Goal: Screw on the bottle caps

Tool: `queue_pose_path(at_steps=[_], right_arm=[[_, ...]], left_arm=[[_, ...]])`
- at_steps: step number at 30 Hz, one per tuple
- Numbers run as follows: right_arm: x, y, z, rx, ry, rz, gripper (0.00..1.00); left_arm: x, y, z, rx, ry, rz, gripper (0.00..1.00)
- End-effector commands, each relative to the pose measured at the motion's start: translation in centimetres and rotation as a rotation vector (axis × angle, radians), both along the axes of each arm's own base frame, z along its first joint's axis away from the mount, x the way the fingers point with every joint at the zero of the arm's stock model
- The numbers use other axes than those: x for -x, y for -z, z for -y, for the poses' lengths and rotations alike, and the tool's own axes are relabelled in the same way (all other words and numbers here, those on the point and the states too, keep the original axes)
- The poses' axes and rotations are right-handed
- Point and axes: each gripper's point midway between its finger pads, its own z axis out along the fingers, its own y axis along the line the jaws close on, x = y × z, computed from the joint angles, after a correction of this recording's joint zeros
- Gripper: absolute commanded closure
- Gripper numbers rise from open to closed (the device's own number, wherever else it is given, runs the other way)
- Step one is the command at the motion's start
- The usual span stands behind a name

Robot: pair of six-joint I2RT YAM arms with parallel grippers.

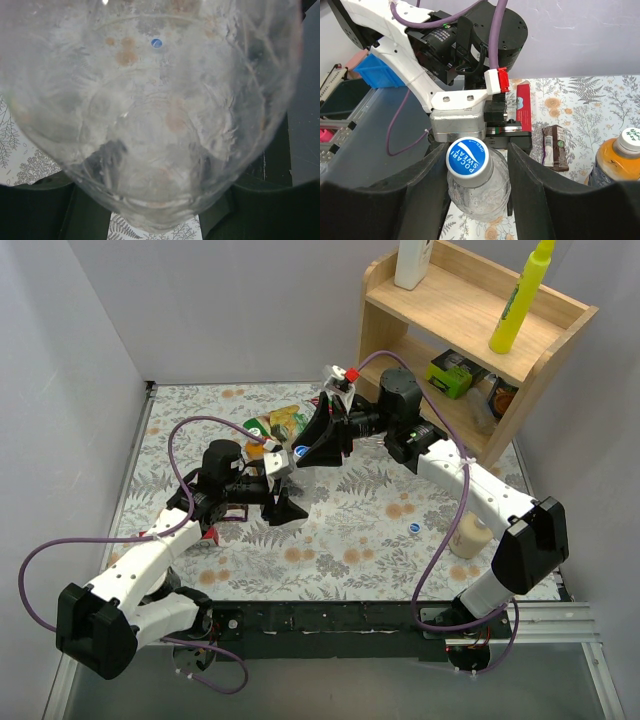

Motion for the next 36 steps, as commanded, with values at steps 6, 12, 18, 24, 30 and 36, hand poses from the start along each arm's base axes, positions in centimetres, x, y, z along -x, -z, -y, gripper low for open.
queue_pose_path(at_steps=[6,12,18,24,30,36], right_arm=[[-0.2,-1.8,-0.3,-0.034,0.002,0.024,0.49],[-1.1,-2.2,-0.5,-0.048,0.08,0.069,0.88],[-3.5,-1.8,0.2,0.013,0.369,0.127,0.99],[-3.5,-0.4,0.5,0.082,0.453,0.138,0.99],[-4.0,-0.6,-0.1,0.08,0.453,0.147,0.99],[-5.1,0.5,0.3,0.082,0.405,0.208,0.99]], left_arm=[[0.0,-1.7,0.3,0.038,0.022,0.055,1.0],[-0.1,-1.3,0.5,0.027,0.006,0.065,1.0],[-3.6,-1.6,0.8,0.013,-0.336,0.193,1.0],[-5.4,-1.2,0.0,0.002,-0.469,0.17,1.0],[-5.3,-0.8,0.1,-0.003,-0.464,0.159,1.0],[-4.7,0.1,-1.3,-0.055,-0.493,0.125,0.02]])
